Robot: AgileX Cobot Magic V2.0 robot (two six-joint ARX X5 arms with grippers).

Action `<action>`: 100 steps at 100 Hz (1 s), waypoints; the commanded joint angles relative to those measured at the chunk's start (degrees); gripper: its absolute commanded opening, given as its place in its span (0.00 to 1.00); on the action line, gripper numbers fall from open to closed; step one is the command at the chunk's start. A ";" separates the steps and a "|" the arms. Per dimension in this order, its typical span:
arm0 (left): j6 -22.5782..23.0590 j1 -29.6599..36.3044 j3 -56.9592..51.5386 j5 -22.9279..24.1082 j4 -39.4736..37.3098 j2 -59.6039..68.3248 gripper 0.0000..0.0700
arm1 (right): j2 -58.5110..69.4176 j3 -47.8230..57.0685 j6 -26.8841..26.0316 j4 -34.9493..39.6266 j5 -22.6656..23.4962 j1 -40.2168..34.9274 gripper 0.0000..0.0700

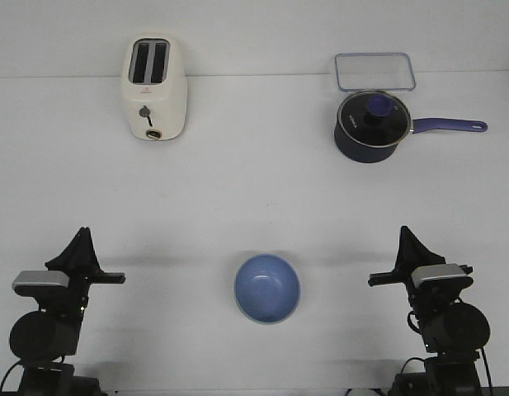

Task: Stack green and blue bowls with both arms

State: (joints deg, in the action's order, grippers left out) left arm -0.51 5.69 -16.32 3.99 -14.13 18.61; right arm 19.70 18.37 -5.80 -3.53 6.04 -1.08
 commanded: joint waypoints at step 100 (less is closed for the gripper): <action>1.53 -4.61 15.52 -2.99 3.76 -18.34 0.02 | 0.15 0.33 0.26 -0.74 -0.07 -0.04 0.00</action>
State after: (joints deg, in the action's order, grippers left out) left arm 0.73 1.15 -1.96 1.13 -9.80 0.32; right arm 19.70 18.37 -5.80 -3.53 6.02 -1.08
